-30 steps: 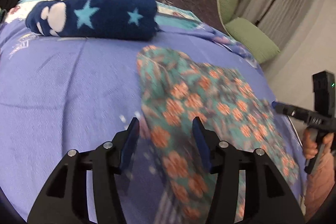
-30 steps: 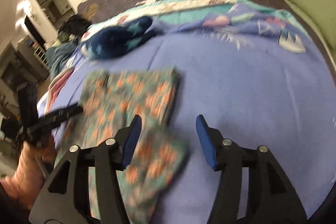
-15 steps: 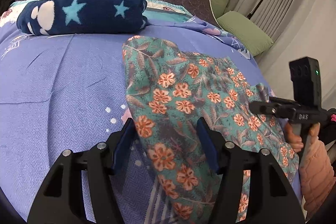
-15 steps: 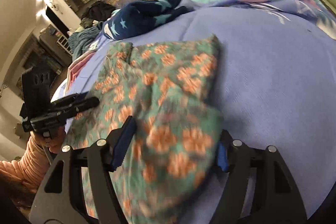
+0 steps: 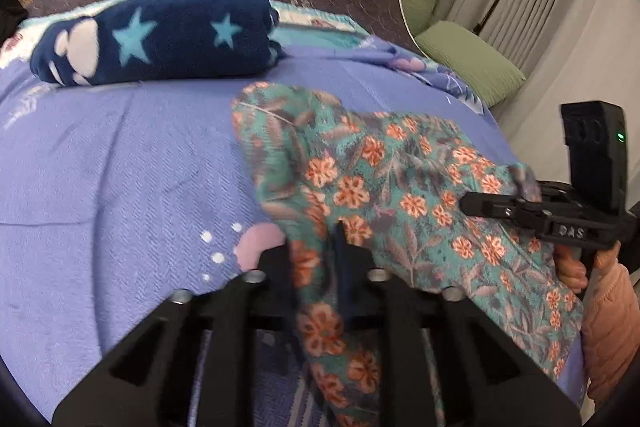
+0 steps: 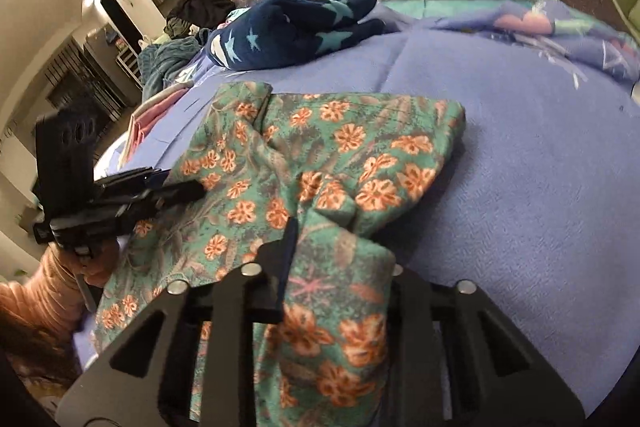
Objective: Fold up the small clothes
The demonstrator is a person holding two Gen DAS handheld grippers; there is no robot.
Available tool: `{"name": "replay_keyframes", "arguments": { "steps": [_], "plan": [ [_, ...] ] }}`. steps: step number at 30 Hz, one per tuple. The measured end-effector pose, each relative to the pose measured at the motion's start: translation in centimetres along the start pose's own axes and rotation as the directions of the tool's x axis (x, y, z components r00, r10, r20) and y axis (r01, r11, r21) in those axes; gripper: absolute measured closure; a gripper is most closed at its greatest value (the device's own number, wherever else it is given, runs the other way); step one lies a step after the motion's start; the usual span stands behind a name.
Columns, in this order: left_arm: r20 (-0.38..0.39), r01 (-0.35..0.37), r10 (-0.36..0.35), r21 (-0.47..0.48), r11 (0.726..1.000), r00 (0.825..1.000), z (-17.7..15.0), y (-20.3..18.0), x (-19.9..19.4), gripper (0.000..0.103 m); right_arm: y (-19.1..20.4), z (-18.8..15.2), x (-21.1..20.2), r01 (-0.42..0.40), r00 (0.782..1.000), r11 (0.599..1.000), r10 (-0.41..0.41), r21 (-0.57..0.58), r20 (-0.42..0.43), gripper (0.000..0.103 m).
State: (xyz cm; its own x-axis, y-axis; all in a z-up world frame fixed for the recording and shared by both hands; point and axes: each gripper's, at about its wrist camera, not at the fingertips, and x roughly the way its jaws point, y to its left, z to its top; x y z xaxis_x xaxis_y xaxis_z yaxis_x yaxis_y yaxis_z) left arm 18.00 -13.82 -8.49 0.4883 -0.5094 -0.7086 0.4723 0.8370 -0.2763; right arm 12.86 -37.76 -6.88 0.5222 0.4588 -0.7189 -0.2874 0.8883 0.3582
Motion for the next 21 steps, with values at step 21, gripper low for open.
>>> {"name": "replay_keyframes", "arguments": {
  "steps": [21],
  "plan": [
    [0.343, -0.087, 0.001, 0.236, 0.968, 0.939, 2.5, -12.4, -14.3, 0.097, 10.1, -2.1, -18.3, 0.27, 0.873, 0.957, -0.198, -0.103, 0.445, 0.088]
  ]
}}
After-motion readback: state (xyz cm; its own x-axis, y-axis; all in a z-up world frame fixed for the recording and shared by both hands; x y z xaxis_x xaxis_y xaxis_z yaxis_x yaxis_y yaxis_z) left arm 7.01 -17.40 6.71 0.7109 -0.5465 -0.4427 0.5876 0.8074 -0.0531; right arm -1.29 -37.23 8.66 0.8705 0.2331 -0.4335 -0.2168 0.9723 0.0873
